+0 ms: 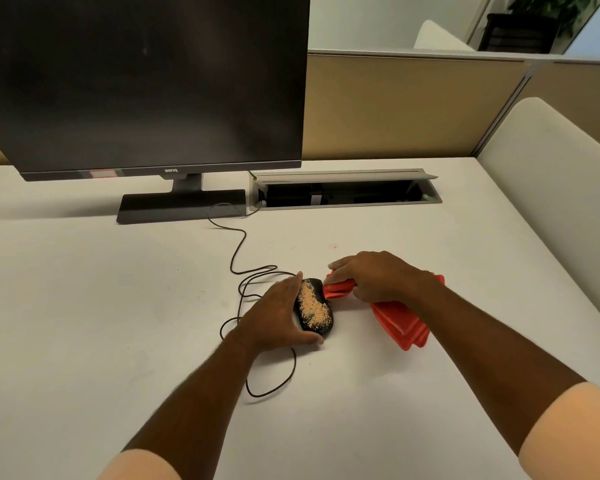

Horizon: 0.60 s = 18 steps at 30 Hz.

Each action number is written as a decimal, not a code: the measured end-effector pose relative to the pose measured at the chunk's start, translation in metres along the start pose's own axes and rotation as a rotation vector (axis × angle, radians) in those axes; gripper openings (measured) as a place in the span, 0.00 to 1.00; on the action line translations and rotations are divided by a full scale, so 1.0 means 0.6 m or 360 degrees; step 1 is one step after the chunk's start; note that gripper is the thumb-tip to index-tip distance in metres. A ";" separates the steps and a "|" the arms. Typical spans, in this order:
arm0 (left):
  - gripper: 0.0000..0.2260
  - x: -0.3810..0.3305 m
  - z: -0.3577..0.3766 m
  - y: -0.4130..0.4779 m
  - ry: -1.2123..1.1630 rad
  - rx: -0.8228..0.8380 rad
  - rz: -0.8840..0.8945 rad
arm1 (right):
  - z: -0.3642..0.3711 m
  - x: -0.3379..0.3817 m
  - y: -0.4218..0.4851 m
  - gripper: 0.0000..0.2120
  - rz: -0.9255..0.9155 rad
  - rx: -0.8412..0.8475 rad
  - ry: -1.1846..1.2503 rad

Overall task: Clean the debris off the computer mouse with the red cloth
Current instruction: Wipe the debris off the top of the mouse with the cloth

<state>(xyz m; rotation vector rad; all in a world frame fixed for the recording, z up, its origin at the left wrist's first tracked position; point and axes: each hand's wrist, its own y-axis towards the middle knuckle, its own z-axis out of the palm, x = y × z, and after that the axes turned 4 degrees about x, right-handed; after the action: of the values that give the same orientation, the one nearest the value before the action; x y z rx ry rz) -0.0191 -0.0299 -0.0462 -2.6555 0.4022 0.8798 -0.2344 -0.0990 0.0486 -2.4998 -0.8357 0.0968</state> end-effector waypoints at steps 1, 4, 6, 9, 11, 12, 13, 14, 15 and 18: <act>0.59 0.000 0.000 0.000 -0.0001 0.0002 0.0000 | -0.001 0.001 0.002 0.31 0.0021 -0.0036 0.0032; 0.59 0.000 -0.002 0.001 -0.0003 0.0018 -0.0003 | 0.002 0.009 0.012 0.29 0.0092 -0.0126 0.0084; 0.59 -0.001 -0.003 0.000 0.0006 0.0019 -0.0005 | 0.008 0.016 0.020 0.29 0.0131 -0.0153 0.0066; 0.59 -0.002 -0.003 0.000 0.0015 0.0016 -0.0007 | 0.016 0.027 0.027 0.28 0.0163 -0.0148 0.0003; 0.59 -0.003 -0.004 -0.001 0.0009 0.0018 -0.0005 | 0.018 0.028 0.025 0.28 0.0117 -0.0086 -0.0062; 0.59 -0.003 -0.004 -0.001 0.0001 0.0020 -0.0004 | 0.016 0.027 0.023 0.29 0.0081 -0.0048 -0.0078; 0.59 -0.003 -0.004 -0.001 -0.0008 0.0021 -0.0005 | 0.014 0.024 0.019 0.29 0.0050 -0.0013 -0.0080; 0.59 -0.003 -0.004 -0.001 -0.0013 0.0019 -0.0005 | 0.010 0.019 0.016 0.29 0.0028 0.0018 -0.0075; 0.59 -0.003 -0.004 -0.001 -0.0016 0.0017 -0.0005 | 0.007 0.015 0.013 0.29 0.0014 0.0046 -0.0069; 0.59 -0.003 -0.004 -0.002 -0.0016 0.0020 -0.0009 | 0.001 0.006 0.012 0.28 0.0020 0.0079 -0.0029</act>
<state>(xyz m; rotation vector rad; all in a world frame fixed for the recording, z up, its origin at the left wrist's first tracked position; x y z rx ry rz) -0.0190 -0.0297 -0.0432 -2.6382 0.3961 0.8855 -0.2278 -0.1016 0.0451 -2.4614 -0.8149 0.1431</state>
